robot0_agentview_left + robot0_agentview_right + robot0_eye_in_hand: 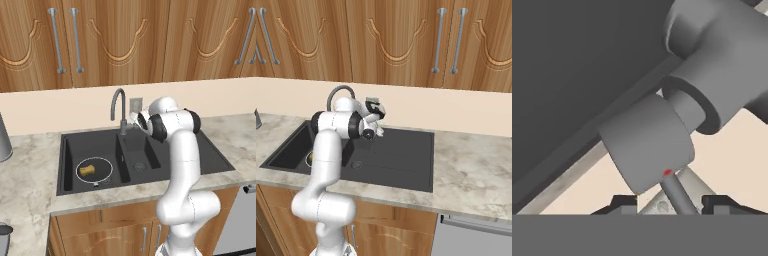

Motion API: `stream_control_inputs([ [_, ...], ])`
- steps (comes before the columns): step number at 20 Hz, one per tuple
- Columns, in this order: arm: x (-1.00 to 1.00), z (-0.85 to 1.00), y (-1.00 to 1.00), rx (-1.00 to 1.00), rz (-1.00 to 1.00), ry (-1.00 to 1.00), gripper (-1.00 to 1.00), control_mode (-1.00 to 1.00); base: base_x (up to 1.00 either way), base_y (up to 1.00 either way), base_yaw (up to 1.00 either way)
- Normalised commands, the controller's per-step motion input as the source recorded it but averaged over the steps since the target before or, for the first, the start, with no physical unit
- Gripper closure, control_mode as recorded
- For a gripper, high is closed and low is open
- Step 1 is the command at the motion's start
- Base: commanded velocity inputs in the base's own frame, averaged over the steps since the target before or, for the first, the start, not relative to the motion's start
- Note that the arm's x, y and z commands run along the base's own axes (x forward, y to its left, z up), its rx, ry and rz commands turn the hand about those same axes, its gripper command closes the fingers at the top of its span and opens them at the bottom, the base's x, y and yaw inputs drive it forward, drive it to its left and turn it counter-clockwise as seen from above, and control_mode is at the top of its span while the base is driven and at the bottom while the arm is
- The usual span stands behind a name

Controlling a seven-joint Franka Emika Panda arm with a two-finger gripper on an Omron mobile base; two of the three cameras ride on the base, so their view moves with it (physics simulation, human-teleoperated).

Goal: Pick the pan and sponge and place them into the sink. Then turn on the water.

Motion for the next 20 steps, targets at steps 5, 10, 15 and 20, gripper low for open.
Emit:
stream_control_inputs([
  [5, 0.00, -0.05, -0.80, 0.23, -0.12, 0.25, 1.00, -1.00, 0.00, 0.00, 0.00],
  [10, 0.00, -0.42, -0.74, 0.16, -0.10, 0.31, 1.00, -1.00, 0.00, 0.00, 0.00],
  [15, -0.04, -0.70, -0.63, 0.08, -0.07, 0.29, 1.00, -1.00, 0.00, 0.00, 0.00],
  [20, -0.13, -0.44, -0.54, 0.09, -0.06, 0.16, 1.00, -1.00, 0.00, 0.00, 0.00],
])
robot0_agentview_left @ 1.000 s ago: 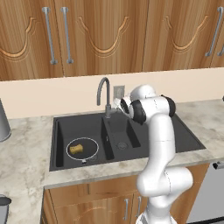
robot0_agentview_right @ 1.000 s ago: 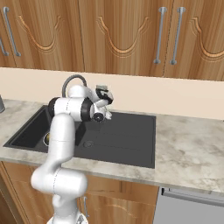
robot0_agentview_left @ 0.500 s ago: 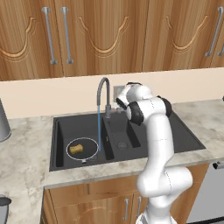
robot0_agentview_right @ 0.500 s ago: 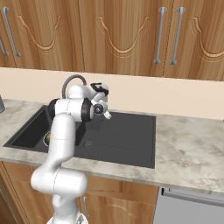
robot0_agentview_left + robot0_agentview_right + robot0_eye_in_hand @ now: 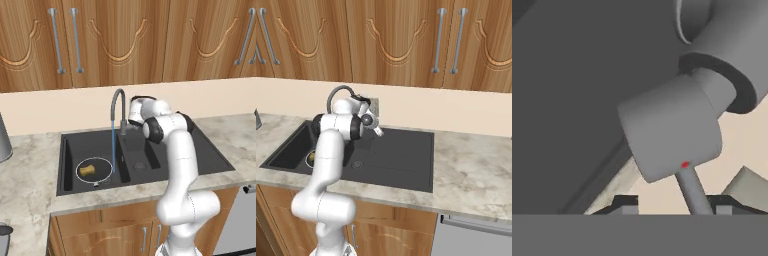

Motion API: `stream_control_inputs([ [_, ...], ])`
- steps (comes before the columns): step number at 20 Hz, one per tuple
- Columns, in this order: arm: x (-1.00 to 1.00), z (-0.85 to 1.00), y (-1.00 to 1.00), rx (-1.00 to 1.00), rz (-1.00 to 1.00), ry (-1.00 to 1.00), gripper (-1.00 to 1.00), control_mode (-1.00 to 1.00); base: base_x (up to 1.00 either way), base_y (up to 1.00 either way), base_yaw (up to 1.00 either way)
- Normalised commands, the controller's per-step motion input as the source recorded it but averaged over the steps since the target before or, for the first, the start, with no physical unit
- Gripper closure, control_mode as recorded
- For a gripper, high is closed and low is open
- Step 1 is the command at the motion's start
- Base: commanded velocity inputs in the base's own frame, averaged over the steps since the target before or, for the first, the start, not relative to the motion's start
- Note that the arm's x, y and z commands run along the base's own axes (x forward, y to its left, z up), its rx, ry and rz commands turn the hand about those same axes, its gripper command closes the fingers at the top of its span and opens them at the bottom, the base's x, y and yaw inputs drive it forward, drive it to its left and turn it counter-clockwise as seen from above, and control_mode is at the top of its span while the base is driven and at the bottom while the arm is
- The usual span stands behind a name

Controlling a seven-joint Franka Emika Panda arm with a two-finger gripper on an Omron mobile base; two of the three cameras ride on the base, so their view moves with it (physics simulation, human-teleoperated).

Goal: Pick the pan and sponge and place them into the sink. Then turn on the water.

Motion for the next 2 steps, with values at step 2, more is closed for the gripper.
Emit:
stream_control_inputs([
  [2, -0.22, -0.22, -0.49, 0.14, -0.06, 0.03, 1.00, -1.00, 0.00, 0.00, 0.00],
])
